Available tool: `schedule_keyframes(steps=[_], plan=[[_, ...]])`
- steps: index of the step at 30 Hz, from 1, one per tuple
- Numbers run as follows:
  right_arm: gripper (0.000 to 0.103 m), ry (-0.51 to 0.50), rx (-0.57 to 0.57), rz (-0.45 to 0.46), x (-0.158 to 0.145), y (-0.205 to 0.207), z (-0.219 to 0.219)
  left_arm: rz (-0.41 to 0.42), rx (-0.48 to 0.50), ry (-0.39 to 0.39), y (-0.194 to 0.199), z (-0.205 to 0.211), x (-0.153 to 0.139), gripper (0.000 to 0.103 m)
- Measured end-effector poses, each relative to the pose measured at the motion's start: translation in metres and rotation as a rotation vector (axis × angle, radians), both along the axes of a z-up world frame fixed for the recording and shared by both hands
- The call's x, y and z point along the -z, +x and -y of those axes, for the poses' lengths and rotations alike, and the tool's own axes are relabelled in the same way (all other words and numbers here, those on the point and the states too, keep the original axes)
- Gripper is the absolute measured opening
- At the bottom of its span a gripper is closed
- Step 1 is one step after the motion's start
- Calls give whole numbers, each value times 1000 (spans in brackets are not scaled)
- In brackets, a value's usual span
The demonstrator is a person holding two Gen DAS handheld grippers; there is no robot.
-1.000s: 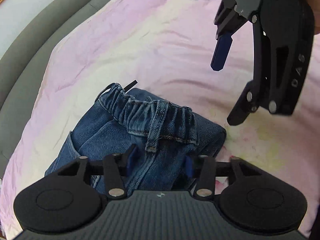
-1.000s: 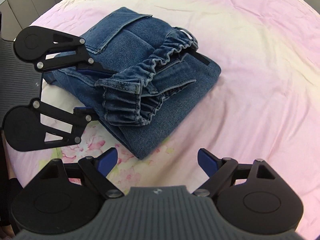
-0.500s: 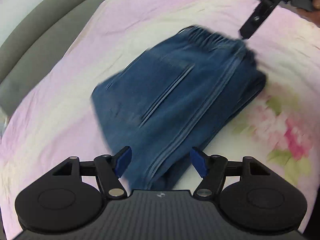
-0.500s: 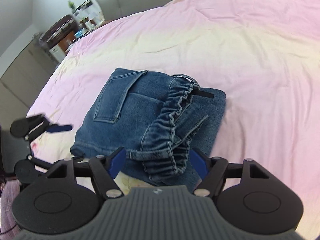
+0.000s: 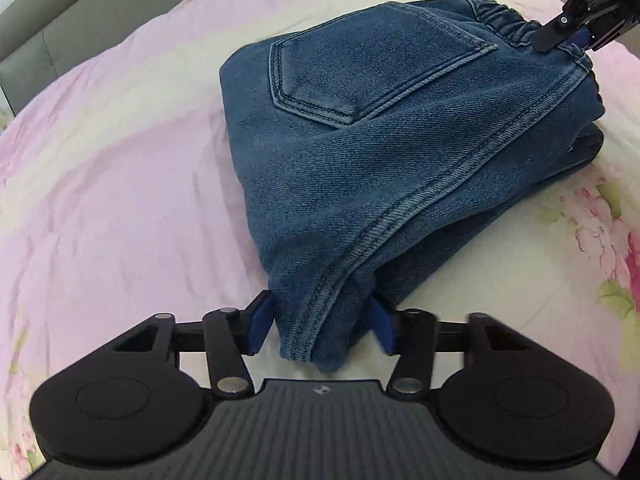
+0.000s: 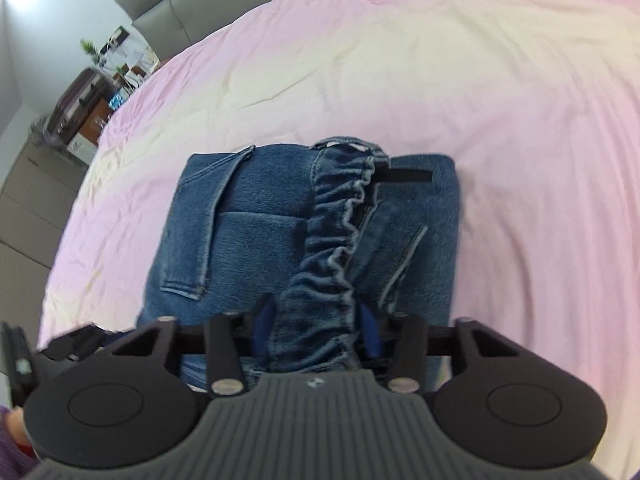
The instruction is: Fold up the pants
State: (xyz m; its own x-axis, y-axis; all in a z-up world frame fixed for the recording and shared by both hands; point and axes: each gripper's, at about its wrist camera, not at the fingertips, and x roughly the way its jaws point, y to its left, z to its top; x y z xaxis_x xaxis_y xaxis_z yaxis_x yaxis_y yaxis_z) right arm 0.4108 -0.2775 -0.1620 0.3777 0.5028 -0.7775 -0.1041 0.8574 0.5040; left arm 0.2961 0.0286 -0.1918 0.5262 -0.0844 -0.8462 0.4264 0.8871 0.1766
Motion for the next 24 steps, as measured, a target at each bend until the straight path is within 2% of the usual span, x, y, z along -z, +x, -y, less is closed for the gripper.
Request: schedule_keyframes(steps=[1,4,7,9,11,15,20,22,23,24], plan=[[34,-25,-15,23,-6,-2,-4,20,-10,25,-1,-3,-2,28],[28,-90,-67,124,-33,-13,-15,22,-30,-24,-3,-20,-12,21],[23,-129,-120,205,-59,-31,-22,23,-55,-46,-2,-29,-17,19],[21,-190,-170,245,-64,-46,-28,18,-68,-57,-2,-36,-17,19],[20,-221,-207,239,-55,-62,-30,2,-82,-42,-2,-39,-11,19],[16,-297,-274,222,-16,-91,-37,-36,-94,-25,5,-42,-3,19],[15,-328,-252,191,31,-98,-36,-52,-46,31,-1,-34,-16,19],[16,-322,-239,180,37,-95,-37,-73,-41,45,-6,-34,-24,15],[16,-304,-225,171,37,-93,-35,-86,-45,45,-7,-36,-29,5],[18,-284,-211,160,36,-91,-32,-85,-49,47,-9,-38,-34,5]])
